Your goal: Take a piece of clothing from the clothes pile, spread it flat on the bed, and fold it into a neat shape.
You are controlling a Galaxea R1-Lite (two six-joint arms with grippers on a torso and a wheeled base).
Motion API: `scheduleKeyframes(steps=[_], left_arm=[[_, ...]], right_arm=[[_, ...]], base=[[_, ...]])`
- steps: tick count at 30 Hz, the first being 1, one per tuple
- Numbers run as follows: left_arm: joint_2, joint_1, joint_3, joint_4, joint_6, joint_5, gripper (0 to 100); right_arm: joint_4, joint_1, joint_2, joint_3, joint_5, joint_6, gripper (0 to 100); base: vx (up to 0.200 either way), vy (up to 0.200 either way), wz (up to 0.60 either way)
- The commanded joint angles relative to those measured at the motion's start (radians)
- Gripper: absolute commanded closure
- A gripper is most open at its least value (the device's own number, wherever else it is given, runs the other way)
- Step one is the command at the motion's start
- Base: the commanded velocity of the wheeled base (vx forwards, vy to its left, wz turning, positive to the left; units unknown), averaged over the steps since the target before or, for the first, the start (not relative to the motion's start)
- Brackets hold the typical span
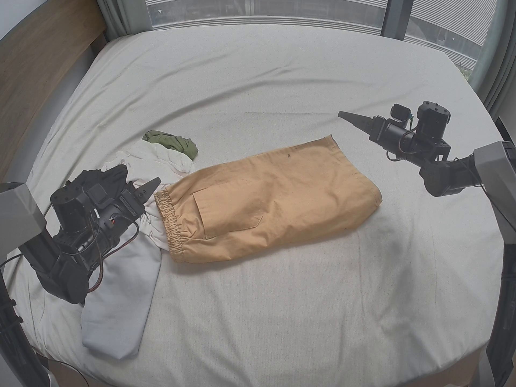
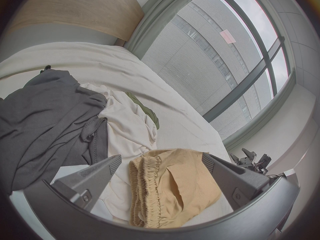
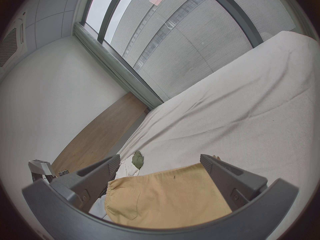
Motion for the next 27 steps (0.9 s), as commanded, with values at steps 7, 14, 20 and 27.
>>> scheduleKeyframes(steps=[7,14,20,27], left_arm=[[-0.158,-0.121,0.113,-0.009,-0.003,-0.087,0],[-0.183,-0.197,0.203,-0.077,0.044,-0.107,0],[-0.135,-0.206,0.231,-0.121,0.173,-0.099,0],[-0.119,-0.206,0.234,-0.138,0.238,-0.095,0]], right_arm=[[-0.175,-0.005,-0.392,0.622,0.036,-0.027,0],[-0.379,-0.037,-0.343,0.826,0.038,-0.024,0],[-0.44,-0.074,-0.215,0.849,0.038,-0.026,0],[-0.439,-0.065,-0.184,0.87,0.038,-0.024,0]], base=[[0.0,0.0,0.0],[0.0,0.0,0.0],[0.0,0.0,0.0],[0.0,0.0,0.0]])
